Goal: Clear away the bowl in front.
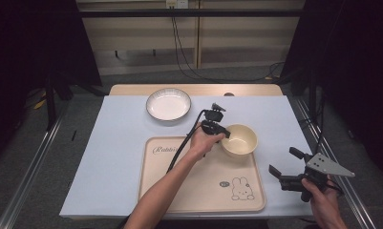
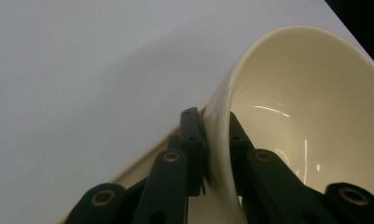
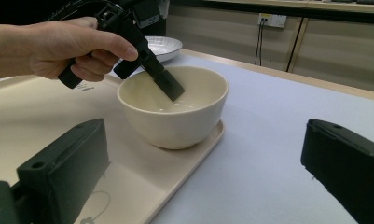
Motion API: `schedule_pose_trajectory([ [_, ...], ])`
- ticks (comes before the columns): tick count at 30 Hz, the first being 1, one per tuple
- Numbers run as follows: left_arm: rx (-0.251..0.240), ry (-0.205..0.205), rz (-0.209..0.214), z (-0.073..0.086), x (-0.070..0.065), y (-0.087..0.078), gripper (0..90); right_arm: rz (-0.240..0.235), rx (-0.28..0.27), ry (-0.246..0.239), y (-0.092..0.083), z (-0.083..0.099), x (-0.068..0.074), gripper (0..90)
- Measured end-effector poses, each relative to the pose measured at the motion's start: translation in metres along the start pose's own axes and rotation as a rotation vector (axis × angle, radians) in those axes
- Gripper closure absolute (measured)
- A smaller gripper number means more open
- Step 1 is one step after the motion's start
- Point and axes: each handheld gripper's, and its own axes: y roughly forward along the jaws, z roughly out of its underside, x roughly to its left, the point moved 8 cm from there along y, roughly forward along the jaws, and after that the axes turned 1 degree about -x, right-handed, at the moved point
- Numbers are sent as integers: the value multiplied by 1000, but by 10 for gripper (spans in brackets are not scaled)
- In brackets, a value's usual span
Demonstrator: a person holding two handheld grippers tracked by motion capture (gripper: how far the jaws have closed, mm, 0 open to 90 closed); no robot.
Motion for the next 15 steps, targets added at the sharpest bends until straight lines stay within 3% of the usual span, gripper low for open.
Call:
schedule_pose_trajectory([
  [15, -63, 29, 0, -3, -3, 1, 810, 1, -3, -2, 0, 0, 0, 10],
])
